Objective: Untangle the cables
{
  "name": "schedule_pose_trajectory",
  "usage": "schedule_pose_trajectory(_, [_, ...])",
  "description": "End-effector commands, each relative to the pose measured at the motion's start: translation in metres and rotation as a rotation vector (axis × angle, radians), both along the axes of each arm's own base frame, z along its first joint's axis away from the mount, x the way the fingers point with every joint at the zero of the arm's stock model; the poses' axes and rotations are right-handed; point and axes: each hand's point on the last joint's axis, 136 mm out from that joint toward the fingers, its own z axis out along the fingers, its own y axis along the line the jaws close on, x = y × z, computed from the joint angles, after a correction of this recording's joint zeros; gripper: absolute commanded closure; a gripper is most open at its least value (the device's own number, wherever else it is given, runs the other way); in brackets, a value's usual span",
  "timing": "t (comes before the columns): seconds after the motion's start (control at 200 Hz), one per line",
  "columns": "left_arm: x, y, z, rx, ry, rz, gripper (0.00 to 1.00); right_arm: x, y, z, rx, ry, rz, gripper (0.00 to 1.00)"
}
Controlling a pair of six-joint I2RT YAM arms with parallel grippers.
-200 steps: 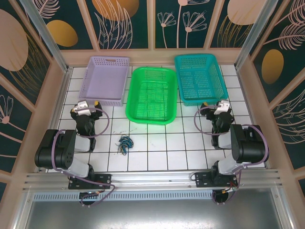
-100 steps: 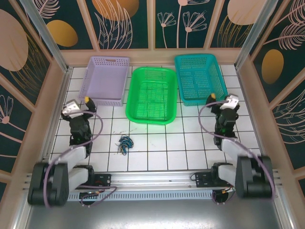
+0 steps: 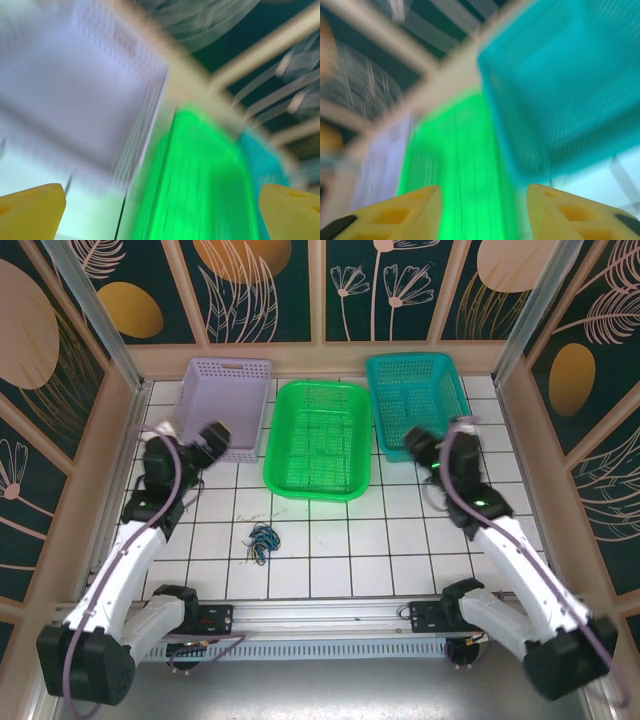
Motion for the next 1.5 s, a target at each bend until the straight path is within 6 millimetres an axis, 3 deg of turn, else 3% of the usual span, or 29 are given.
schedule_pose_trajectory(0.0, [-0.084, -0.018, -0.097, 0.038, 0.470, -0.134, 0.05, -0.050, 0.055, -0.049, -0.166, 0.161, 0.196, 0.52])
schedule_pose_trajectory(0.08, [-0.117, -0.021, -0.126, 0.056, 0.592, -0.173, 0.13, -0.079, 0.113, -0.067, -0.184, 0.148, 0.425, 0.47])
schedule_pose_trajectory(0.145, [-0.136, -0.029, -0.144, 0.052, 0.658, -0.205, 0.17, -0.097, 0.143, -0.081, -0.194, 0.161, 0.549, 0.44])
schedule_pose_trajectory(0.21, [-0.143, -0.042, -0.154, 0.044, 0.679, -0.245, 0.22, -0.113, 0.169, -0.090, -0.203, 0.163, 0.671, 0.43])
schedule_pose_trajectory(0.325, [-0.140, -0.069, -0.163, 0.016, 0.696, -0.296, 0.28, -0.130, 0.195, -0.101, -0.187, 0.174, 0.789, 0.42])
schedule_pose_trajectory(0.465, [-0.145, -0.088, -0.171, 0.039, 0.680, -0.338, 0.35, -0.138, 0.205, -0.117, -0.139, 0.225, 0.834, 0.42])
schedule_pose_trajectory(0.696, [-0.155, -0.076, -0.200, 0.131, 0.717, -0.344, 0.38, -0.138, 0.205, -0.122, -0.109, 0.254, 0.808, 0.43])
schedule_pose_trajectory(0.831, [-0.148, -0.088, -0.212, 0.135, 0.716, -0.386, 0.62, -0.140, 0.205, -0.126, -0.104, 0.268, 0.816, 0.43])
schedule_pose_trajectory(0.911, [-0.139, -0.097, -0.206, 0.108, 0.679, -0.399, 0.97, -0.142, 0.204, -0.131, -0.100, 0.289, 0.810, 0.44])
schedule_pose_trajectory(0.941, [-0.136, -0.102, -0.200, 0.090, 0.655, -0.407, 1.00, -0.142, 0.201, -0.134, -0.095, 0.303, 0.797, 0.44])
schedule_pose_trajectory(1.061, [-0.124, -0.118, -0.175, 0.022, 0.574, -0.429, 1.00, -0.125, 0.181, -0.148, -0.014, 0.400, 0.673, 0.56])
schedule_pose_trajectory(1.321, [-0.122, -0.123, -0.170, 0.003, 0.574, -0.444, 1.00, -0.065, 0.178, -0.152, 0.001, 0.420, 0.577, 0.67])
schedule_pose_trajectory(1.496, [-0.119, -0.133, -0.165, -0.028, 0.558, -0.479, 1.00, -0.006, 0.173, -0.165, -0.029, 0.434, 0.491, 0.72])
